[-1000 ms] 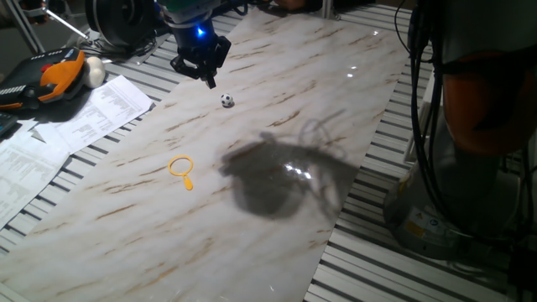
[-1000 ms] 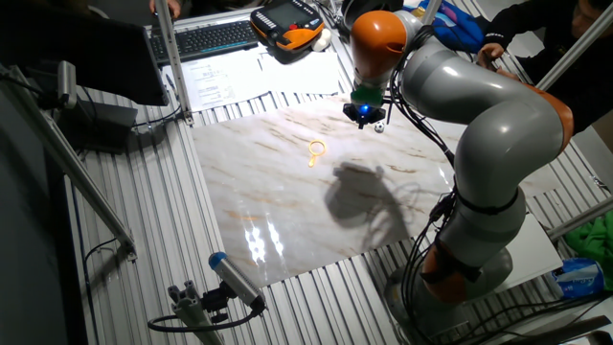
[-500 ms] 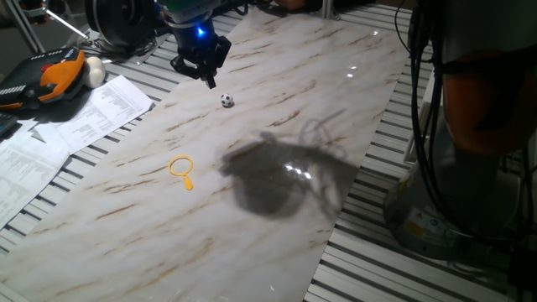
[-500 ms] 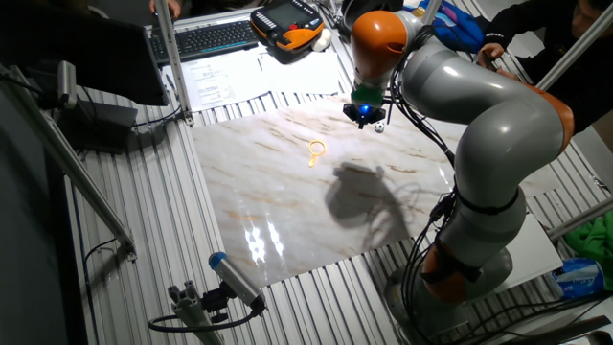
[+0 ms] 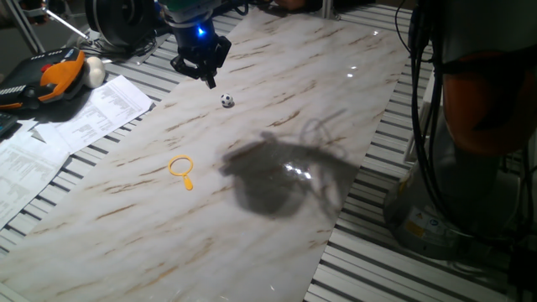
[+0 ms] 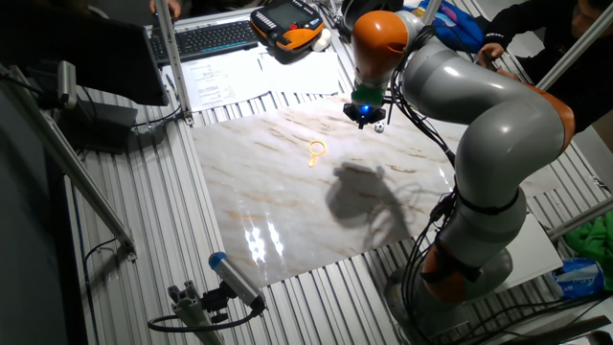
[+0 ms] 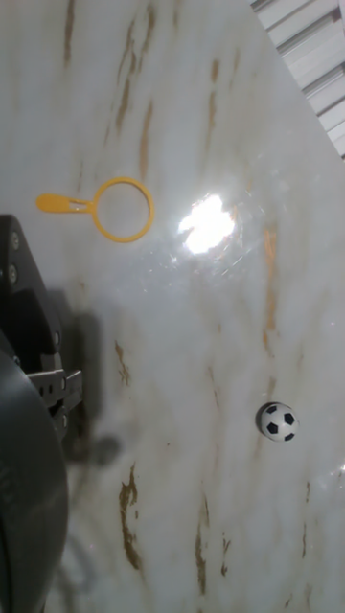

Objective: Attach the bubble ring to the ball

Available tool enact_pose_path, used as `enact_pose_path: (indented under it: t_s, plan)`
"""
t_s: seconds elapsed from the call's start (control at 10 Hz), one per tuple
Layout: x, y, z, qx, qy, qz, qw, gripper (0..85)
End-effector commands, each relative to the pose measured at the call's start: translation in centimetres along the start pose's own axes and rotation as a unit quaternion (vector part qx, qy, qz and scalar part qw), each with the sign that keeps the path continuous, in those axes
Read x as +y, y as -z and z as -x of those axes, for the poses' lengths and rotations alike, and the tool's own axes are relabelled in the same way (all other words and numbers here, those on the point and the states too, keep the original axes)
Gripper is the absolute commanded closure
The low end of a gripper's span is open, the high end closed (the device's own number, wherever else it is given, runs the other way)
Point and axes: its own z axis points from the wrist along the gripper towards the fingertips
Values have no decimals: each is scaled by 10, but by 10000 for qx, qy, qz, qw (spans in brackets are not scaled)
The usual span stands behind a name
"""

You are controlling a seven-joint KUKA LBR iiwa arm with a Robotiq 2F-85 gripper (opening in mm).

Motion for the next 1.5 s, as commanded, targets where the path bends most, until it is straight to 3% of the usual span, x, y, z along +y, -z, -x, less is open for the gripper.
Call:
enact_pose_path:
  t_s: [0.0, 1.1, 1.3, 1.4]
  plan:
    - [0, 0, 0, 0, 1, 2, 10000, 850]
    - [0, 0, 0, 4, -15, 8, 10000, 850]
    - [0, 0, 0, 132, -13, 10, 9999, 850]
    - [0, 0, 0, 120, -20, 35, 9999, 850]
